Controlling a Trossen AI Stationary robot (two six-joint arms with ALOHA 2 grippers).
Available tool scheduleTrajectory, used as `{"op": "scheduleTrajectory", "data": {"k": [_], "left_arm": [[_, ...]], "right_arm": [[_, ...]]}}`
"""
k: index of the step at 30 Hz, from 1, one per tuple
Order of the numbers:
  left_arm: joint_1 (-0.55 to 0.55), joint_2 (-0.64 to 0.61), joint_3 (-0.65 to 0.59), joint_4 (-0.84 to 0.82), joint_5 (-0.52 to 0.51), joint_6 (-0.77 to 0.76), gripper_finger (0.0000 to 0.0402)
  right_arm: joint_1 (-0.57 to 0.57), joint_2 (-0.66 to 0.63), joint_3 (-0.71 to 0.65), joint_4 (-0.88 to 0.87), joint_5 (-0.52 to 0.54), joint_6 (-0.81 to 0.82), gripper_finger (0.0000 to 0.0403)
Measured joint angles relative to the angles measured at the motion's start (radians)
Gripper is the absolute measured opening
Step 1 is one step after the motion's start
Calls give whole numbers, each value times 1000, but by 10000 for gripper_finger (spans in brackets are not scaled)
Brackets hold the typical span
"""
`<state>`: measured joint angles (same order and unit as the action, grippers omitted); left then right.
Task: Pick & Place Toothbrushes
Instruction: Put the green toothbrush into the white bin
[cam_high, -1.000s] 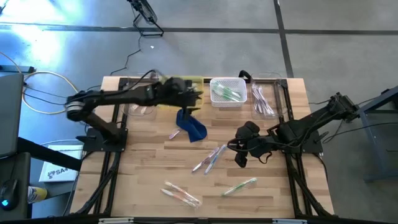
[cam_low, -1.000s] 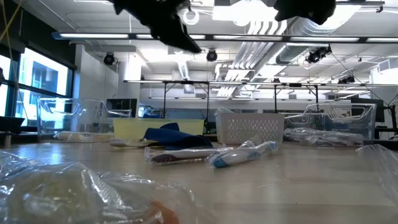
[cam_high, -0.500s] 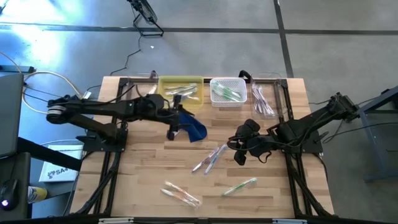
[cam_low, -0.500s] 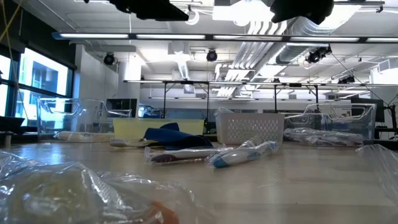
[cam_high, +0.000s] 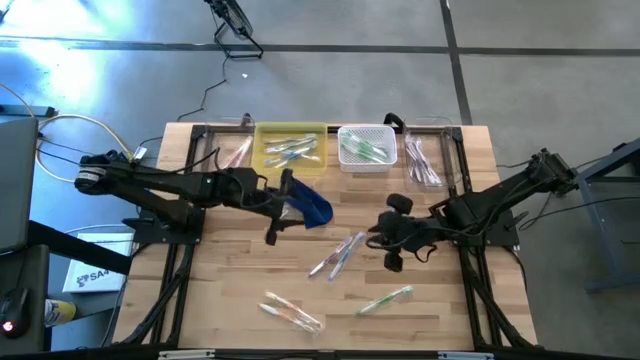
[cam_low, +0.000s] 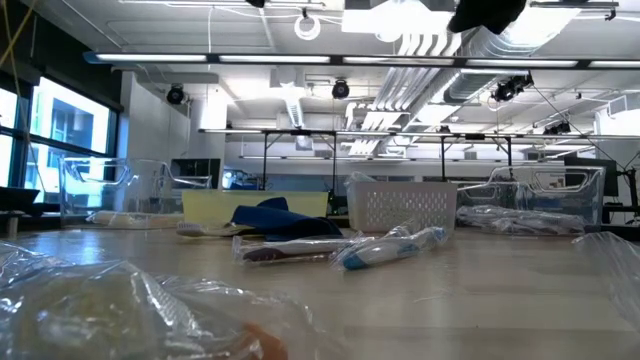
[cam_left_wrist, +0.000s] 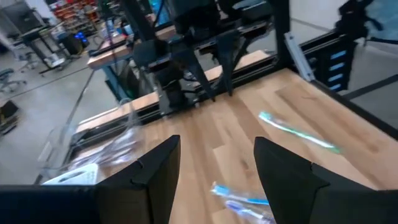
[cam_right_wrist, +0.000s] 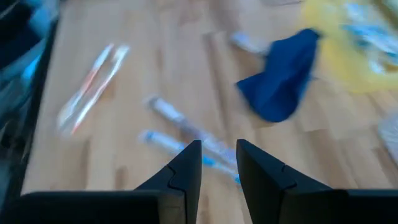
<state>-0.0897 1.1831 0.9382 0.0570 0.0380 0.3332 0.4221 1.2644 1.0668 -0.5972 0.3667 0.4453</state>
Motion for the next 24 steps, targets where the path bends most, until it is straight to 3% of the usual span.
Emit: {"op": "scheduleTrajectory", "data": {"k": [4,7,16,24], "left_arm": [[-25,-2,0,0,0,-17,198],[-31,-2,0,0,0,-53,198],[-29,-2,0,-10,-1,-180,198],[-29,-2,0,-7,-1,-180,198]], "right_arm": [[0,0,0,-18,-133,-73,94],[0,6,0,-35,-140,-78,94],[4,15,0,-101,-331,29,94],[38,40,0,-196,-382,56,94]]}}
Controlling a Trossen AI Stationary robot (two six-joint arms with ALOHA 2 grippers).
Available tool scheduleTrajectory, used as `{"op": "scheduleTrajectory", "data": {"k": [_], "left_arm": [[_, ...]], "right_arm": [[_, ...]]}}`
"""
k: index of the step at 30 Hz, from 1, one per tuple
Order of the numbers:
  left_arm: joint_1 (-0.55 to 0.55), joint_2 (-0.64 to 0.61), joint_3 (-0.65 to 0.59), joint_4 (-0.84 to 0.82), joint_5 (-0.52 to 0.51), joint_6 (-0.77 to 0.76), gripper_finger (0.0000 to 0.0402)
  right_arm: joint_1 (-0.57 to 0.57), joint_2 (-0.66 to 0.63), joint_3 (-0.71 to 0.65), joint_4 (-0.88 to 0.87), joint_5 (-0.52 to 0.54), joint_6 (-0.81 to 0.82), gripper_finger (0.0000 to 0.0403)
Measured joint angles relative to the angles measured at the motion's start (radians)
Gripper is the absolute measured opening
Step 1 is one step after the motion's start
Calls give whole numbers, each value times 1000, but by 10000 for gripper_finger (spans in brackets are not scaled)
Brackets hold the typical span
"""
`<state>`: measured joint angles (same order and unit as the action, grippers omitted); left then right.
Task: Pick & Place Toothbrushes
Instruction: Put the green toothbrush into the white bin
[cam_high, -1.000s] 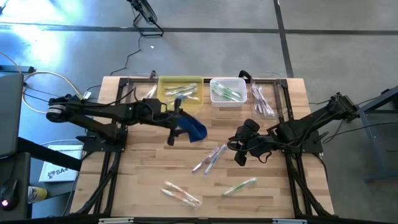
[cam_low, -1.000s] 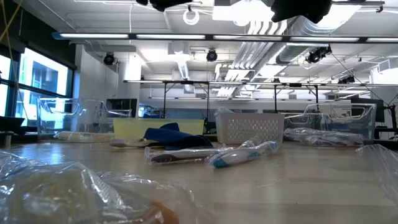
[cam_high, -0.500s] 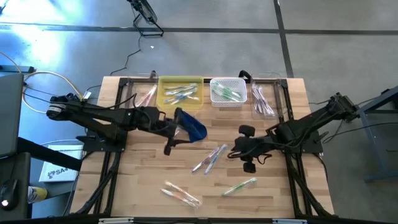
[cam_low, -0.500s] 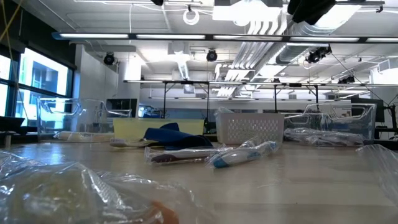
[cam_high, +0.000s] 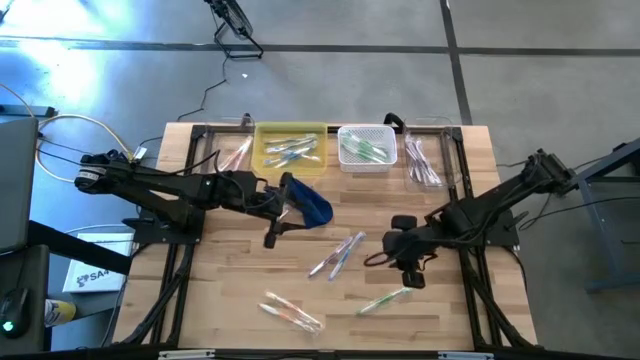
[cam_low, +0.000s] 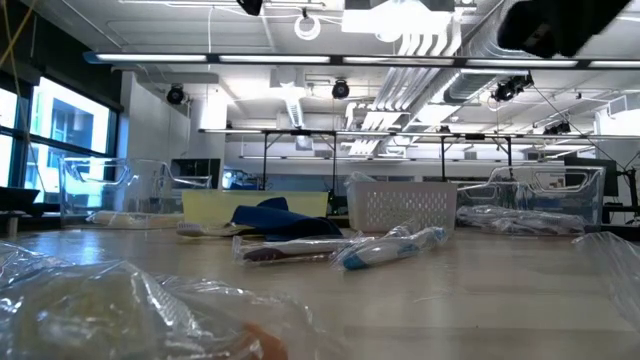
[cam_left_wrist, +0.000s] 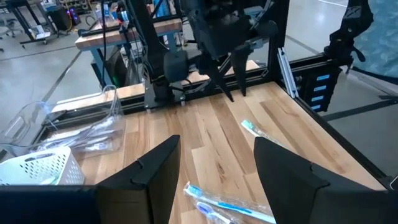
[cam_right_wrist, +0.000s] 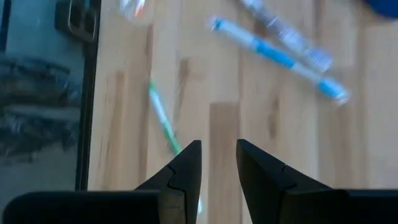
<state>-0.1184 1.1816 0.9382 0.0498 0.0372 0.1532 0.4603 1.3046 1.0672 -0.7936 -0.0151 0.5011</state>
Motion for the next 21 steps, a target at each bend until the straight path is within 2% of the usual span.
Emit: {"op": "scheduleTrajectory", "data": {"k": [4,14,21], "left_arm": [[0,0,0,1,0,0,198],[0,0,0,-2,0,4,198],[0,0,0,0,-1,1,198]], "right_arm": [[33,45,0,-26,-71,0,94],[155,193,0,-55,-60,-8,94],[217,281,0,-33,-6,24,94]]}}
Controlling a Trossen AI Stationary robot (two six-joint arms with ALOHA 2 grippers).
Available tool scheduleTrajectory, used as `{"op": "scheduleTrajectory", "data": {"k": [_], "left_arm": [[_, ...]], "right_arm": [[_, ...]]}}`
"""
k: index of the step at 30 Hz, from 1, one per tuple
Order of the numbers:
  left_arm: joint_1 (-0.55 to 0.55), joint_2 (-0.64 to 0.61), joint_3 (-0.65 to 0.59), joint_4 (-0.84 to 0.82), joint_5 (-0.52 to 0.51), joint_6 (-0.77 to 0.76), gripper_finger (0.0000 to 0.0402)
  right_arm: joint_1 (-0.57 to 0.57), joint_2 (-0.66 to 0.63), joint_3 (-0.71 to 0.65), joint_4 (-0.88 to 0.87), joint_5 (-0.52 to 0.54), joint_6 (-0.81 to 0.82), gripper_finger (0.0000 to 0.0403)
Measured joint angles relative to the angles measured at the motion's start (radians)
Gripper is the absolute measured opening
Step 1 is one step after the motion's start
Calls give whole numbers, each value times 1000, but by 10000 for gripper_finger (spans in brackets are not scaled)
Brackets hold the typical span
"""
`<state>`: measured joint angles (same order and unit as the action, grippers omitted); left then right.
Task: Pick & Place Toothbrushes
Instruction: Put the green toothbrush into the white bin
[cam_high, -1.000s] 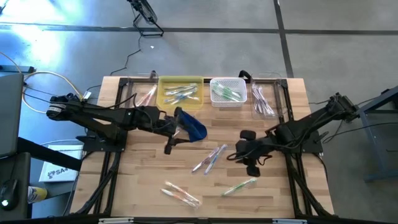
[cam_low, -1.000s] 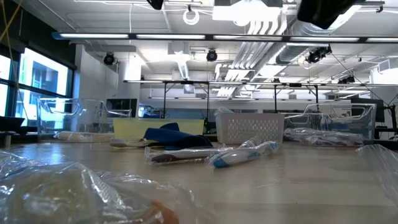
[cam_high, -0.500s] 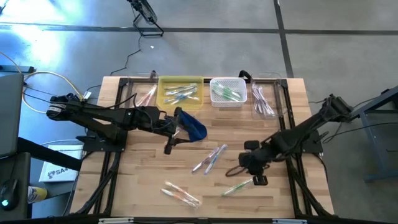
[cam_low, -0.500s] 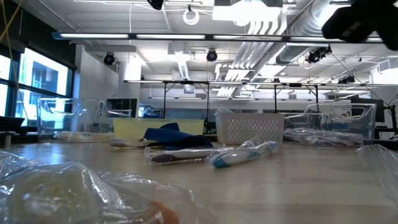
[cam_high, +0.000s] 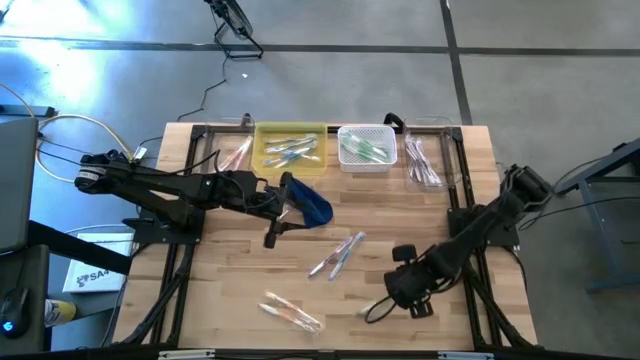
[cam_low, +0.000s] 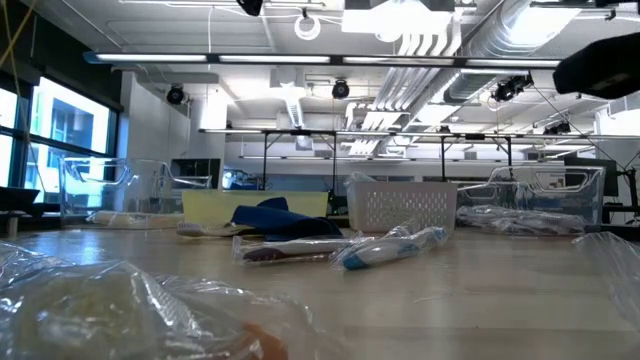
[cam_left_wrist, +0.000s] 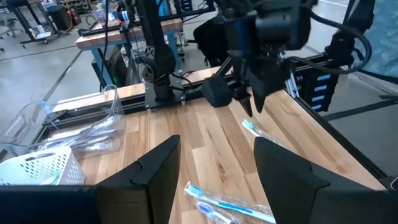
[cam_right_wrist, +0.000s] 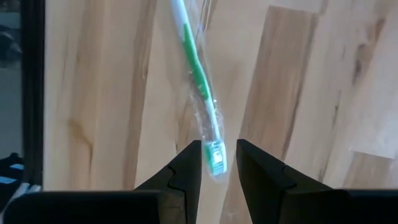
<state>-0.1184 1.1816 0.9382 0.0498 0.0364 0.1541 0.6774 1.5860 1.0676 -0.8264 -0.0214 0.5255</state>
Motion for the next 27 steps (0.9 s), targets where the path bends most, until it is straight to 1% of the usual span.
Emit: {"op": "scheduleTrajectory", "data": {"k": [6,11,14,17,20,24,27], "left_arm": [[0,0,0,0,0,-2,198],[0,0,0,0,0,-2,198],[0,0,0,-1,0,-2,198],[0,0,0,-9,0,-2,198],[0,0,0,-30,0,-3,198],[0,0,0,-63,0,-4,198],[0,0,0,-76,0,-4,198]], "right_arm": [[48,86,0,31,67,12,94],[59,133,0,46,72,67,94],[59,138,0,65,85,105,97],[59,138,0,98,110,121,119],[59,138,0,128,115,152,159],[66,138,0,128,100,159,209],[78,138,0,127,101,154,226]]}}
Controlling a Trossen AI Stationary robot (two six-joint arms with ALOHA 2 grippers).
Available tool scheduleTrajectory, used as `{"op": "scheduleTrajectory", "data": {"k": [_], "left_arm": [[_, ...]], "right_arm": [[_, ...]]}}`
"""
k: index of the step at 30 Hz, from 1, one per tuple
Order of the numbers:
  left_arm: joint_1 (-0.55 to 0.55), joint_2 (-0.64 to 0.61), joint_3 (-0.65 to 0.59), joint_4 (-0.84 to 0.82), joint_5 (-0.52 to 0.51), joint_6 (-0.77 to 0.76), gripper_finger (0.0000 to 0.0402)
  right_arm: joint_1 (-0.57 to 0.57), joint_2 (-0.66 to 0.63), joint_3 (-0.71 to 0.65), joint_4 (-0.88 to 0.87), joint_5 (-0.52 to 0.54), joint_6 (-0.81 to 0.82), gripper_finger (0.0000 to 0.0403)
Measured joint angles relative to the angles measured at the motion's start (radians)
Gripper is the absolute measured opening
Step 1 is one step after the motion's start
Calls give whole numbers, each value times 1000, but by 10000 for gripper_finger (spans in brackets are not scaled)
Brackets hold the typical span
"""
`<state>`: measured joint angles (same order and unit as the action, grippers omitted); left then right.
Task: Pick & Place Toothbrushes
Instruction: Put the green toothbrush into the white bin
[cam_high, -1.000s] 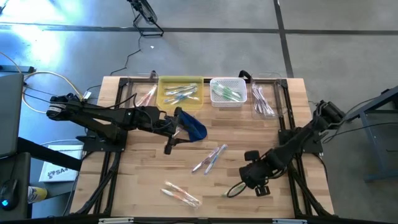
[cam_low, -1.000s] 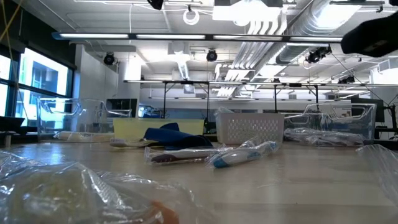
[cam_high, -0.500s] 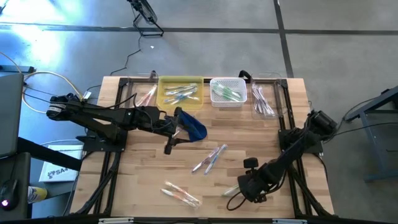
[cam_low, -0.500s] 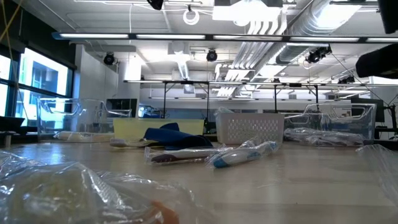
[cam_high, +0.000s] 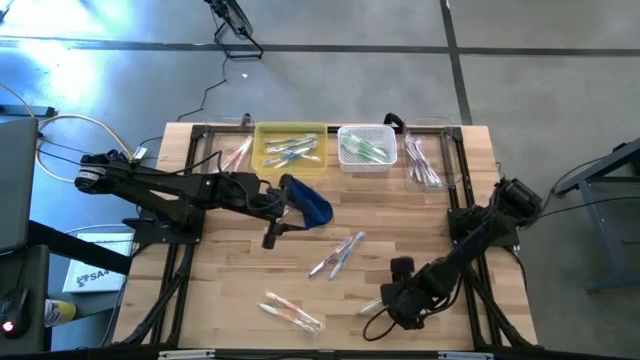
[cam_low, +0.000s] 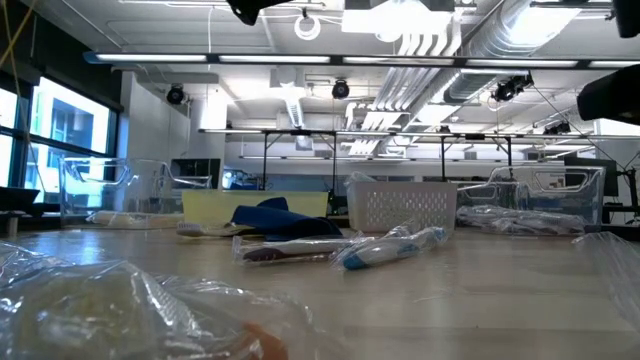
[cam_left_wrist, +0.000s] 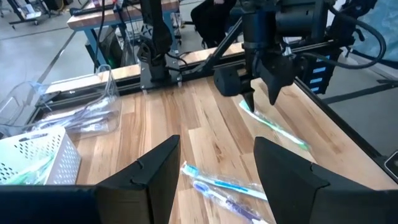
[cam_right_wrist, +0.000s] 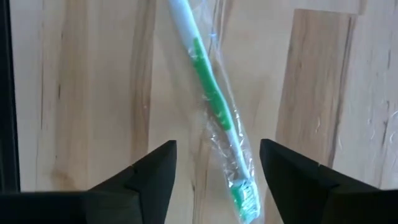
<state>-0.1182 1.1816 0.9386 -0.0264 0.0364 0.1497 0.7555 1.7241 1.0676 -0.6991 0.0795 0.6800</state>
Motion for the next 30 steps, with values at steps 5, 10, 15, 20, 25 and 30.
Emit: {"op": "scheduleTrajectory", "data": {"k": [5,10,15,20,25,30], "left_arm": [[0,0,0,-1,0,0,198],[0,0,0,-1,0,0,198],[0,0,0,0,-1,0,198],[0,0,0,0,-1,1,198],[0,0,0,1,-1,1,198],[0,0,0,1,-1,1,198]], "right_arm": [[11,0,0,0,33,8,224],[10,0,0,0,38,7,218],[10,0,0,0,51,1,217],[10,0,-17,16,49,1,217],[10,2,-72,66,27,9,217],[10,2,-93,74,23,8,217]]}}
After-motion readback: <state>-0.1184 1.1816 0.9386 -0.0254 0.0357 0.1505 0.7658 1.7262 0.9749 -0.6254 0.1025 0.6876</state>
